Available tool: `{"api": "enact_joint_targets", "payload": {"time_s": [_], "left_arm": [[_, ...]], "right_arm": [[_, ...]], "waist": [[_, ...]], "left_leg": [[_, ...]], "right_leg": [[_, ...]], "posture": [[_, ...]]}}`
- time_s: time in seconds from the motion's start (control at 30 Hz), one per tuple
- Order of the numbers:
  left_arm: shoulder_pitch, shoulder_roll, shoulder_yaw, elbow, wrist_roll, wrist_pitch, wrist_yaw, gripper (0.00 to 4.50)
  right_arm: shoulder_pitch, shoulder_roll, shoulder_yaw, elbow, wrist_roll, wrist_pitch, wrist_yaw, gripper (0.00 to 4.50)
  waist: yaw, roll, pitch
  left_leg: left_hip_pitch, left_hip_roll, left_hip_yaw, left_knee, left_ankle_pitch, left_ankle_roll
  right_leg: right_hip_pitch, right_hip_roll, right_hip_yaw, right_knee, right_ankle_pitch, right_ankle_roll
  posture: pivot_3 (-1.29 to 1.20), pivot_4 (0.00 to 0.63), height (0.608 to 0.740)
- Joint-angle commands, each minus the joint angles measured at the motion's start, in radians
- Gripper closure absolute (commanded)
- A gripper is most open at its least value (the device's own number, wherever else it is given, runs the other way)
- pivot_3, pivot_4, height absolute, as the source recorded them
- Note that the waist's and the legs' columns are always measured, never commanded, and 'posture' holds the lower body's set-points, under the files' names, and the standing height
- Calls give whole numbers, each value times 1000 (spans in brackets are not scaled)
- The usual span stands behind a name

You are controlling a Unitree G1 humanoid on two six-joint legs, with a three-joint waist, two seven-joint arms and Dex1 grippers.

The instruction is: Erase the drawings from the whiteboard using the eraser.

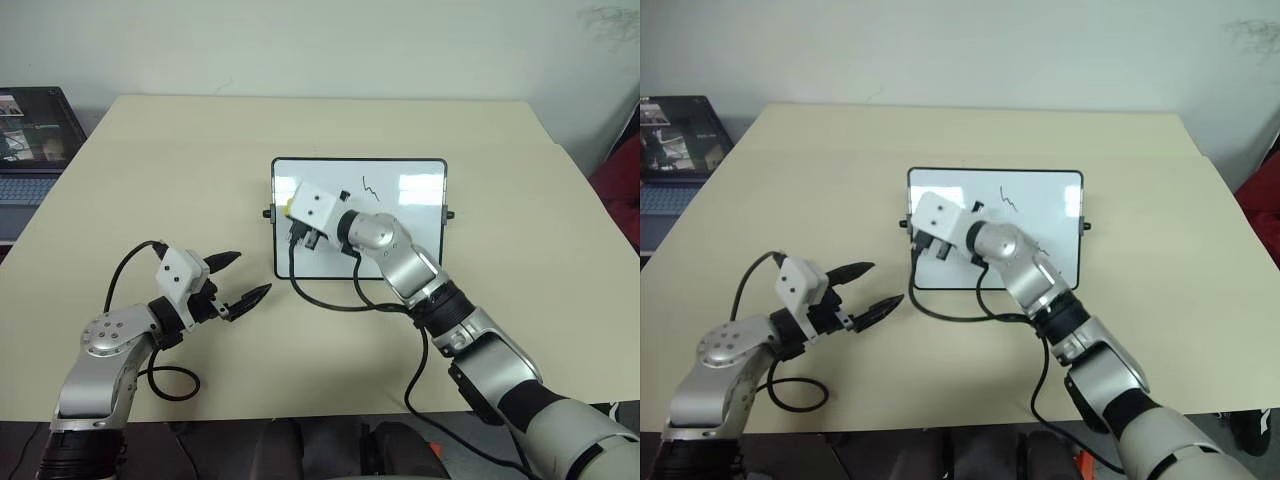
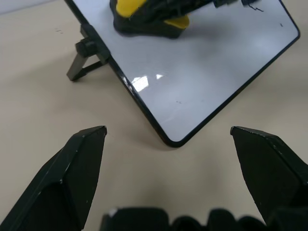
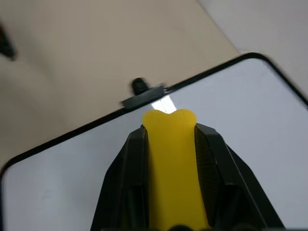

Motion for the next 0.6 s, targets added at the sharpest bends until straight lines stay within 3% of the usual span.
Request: {"api": "enact_joint_targets", "payload": {"time_s": [0.03, 0.3, 0.47, 0.6], "left_arm": [[-24, 6, -1, -23, -1, -14, -7, 0], [-39, 3, -12, -11, 4, -16, -14, 0], [-60, -12, -20, -17, 0, -11, -5, 0], [-85, -34, -22, -33, -11, 9, 20, 0]], "right_arm": [[42, -13, 37, 7, -32, 8, 28, 3514], [75, -41, 46, -97, -47, 76, 87, 3514], [124, -55, -141, -512, 105, 319, 141, 3514], [195, -114, -252, -661, 127, 385, 95, 3514]], "waist": [[0, 0, 0], [1, 0, 0], [6, 1, 1], [6, 0, 0]], "left_leg": [[0, 0, 0, 0, 0, 0], [5, 0, -2, 3, 0, 0], [0, 0, -2, 3, 0, 0], [-3, 0, -2, 4, 0, 0]], "right_leg": [[0, 0, 0, 1, 0, 0], [6, 0, -1, 2, 0, 0], [3, 0, -2, 1, 0, 0], [1, 0, -2, 0, 0, 0]], "posture": [[0, 150, 740], [0, 150, 740], [0, 150, 740], [0, 150, 740]]}}
